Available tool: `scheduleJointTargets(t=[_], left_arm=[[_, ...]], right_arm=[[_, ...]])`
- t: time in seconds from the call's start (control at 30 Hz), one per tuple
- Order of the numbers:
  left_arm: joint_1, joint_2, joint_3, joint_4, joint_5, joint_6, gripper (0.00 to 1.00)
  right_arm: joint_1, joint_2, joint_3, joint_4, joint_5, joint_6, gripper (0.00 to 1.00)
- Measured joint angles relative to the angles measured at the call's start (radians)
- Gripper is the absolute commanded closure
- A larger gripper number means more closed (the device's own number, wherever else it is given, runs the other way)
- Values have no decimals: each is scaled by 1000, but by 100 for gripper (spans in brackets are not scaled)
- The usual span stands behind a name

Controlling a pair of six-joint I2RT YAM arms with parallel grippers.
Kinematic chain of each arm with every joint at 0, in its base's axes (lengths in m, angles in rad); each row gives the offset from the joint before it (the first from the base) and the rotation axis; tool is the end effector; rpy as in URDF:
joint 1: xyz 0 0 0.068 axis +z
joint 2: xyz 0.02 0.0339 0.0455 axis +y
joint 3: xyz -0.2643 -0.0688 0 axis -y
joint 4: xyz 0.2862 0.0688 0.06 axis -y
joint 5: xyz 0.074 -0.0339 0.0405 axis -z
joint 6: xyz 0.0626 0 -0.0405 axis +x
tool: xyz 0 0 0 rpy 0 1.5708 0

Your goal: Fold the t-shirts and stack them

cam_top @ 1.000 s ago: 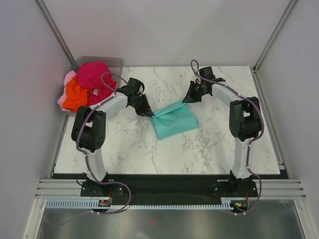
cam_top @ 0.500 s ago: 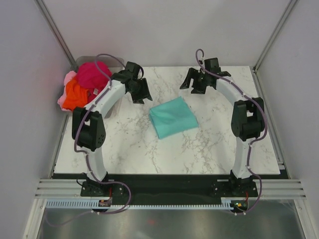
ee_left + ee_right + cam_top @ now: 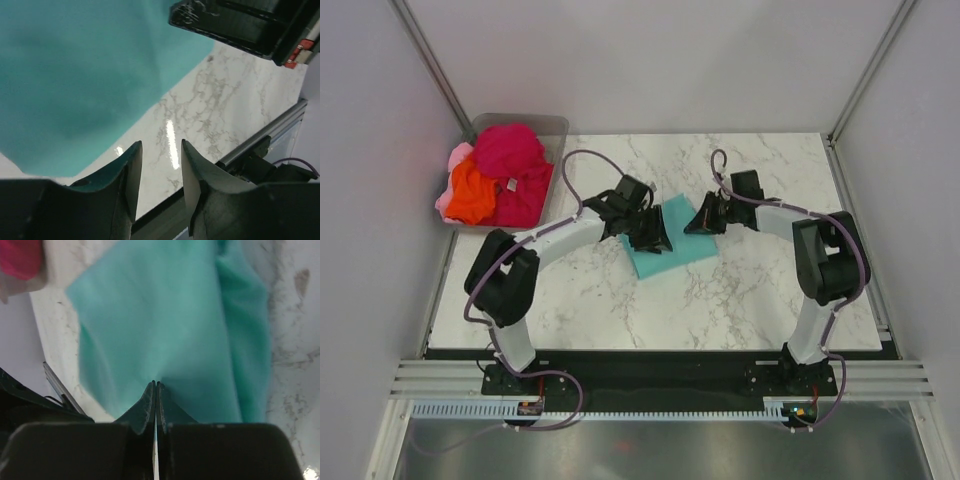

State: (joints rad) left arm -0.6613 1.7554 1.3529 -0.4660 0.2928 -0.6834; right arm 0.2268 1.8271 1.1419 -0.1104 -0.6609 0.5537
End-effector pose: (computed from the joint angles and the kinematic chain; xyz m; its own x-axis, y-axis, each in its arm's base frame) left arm 0.3376 -0.2856 0.2142 -0.9313 -0.0413 -0.3618 0.1897 0.7932 -0.5787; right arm 0.4132 0.1348 0.1464 -0.9055 0.2171 -0.3647 -0.1411 0.6566 0.7409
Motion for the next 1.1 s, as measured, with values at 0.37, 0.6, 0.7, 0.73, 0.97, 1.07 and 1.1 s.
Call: scheduleJointTargets(t=[0.37, 0.6, 0.7, 0.73, 0.97, 1.07, 1.1], left_arm=[[79, 69, -346, 267, 90, -87, 58], [83, 20, -316, 138, 24, -21, 52], [83, -10, -215, 13, -26, 42, 50], [84, -29, -177, -26, -38, 62, 50], [84, -252, -11, -172, -59, 156, 49], [84, -378, -20, -219, -71, 178, 49], [84, -426, -37, -229, -77, 185, 50]], right_arm=[[-8, 123, -138, 152, -15, 15, 100], [13, -5, -149, -6, 139, 14, 57], [34, -133, -146, -92, 206, 15, 35], [44, -196, -129, -128, 224, 6, 29], [58, -344, 60, -201, 304, -45, 8], [51, -323, 78, -202, 323, -82, 3], [50, -304, 78, -203, 325, -92, 2]])
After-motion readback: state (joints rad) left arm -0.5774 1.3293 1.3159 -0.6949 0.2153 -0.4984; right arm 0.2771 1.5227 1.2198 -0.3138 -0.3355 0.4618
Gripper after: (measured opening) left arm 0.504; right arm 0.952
